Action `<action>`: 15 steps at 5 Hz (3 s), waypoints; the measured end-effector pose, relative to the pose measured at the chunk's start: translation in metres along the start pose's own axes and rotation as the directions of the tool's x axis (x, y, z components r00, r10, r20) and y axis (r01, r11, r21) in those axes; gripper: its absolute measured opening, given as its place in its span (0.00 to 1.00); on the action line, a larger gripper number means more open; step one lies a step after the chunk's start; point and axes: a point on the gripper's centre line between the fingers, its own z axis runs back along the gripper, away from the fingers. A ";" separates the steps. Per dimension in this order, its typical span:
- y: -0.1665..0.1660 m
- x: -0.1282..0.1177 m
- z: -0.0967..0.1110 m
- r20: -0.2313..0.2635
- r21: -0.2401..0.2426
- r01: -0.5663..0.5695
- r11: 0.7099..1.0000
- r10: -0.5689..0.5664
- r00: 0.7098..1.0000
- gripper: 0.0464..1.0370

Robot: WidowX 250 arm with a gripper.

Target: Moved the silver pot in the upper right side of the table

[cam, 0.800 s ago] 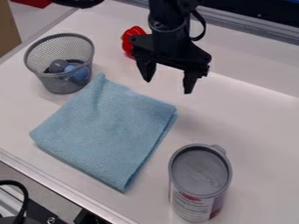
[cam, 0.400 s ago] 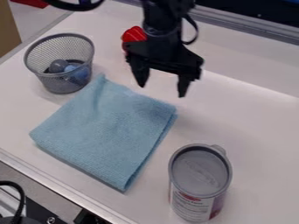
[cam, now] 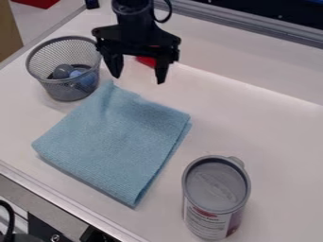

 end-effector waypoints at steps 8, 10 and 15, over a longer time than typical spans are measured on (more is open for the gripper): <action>0.054 0.044 -0.044 0.045 0.135 -0.204 0.970 0.199 0.979 0.96; 0.039 0.040 -0.062 0.069 0.182 -0.241 0.953 0.232 0.970 0.91; 0.048 0.050 -0.046 0.154 0.300 -0.182 0.936 0.141 0.978 0.01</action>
